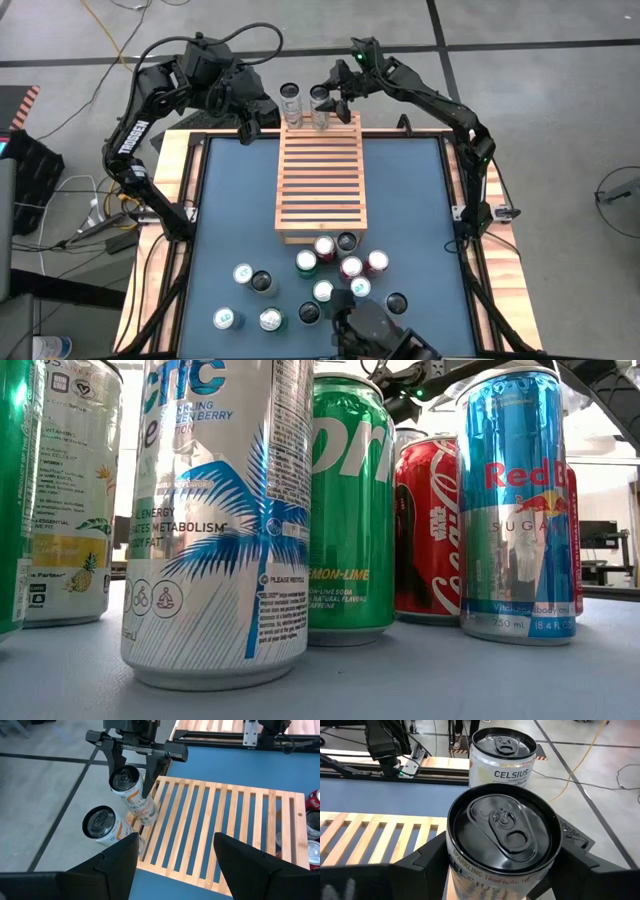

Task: Place canned beverage on shelf
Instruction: Put the right white yellow soda can on the shelf aligned with the other white yellow soda can

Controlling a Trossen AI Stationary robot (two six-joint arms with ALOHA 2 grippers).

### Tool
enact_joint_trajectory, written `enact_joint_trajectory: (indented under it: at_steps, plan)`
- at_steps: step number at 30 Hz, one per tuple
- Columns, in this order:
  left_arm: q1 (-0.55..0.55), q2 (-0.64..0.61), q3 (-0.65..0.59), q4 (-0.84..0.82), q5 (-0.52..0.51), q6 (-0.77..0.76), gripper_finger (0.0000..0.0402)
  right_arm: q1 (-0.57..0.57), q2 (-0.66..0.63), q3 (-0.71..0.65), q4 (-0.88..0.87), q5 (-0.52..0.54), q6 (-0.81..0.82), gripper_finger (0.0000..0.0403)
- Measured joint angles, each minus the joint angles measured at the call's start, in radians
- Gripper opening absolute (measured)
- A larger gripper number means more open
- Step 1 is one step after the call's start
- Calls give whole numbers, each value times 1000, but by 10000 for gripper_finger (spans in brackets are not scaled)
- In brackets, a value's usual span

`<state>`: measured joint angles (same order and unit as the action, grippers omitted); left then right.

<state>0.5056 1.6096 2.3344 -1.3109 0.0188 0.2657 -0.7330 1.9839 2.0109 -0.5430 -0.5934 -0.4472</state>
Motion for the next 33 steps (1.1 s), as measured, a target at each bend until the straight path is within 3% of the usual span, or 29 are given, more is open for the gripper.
enact_joint_trajectory:
  at_steps: [11,18,33]
  plan:
    - [0,0,0,0,3,0,247,4,0,0,30,26,-35,277]
    - [0,0,0,0,2,1,247,8,0,0,56,153,59,276]
    - [0,0,0,0,-7,19,247,42,-1,0,61,125,-34,276]
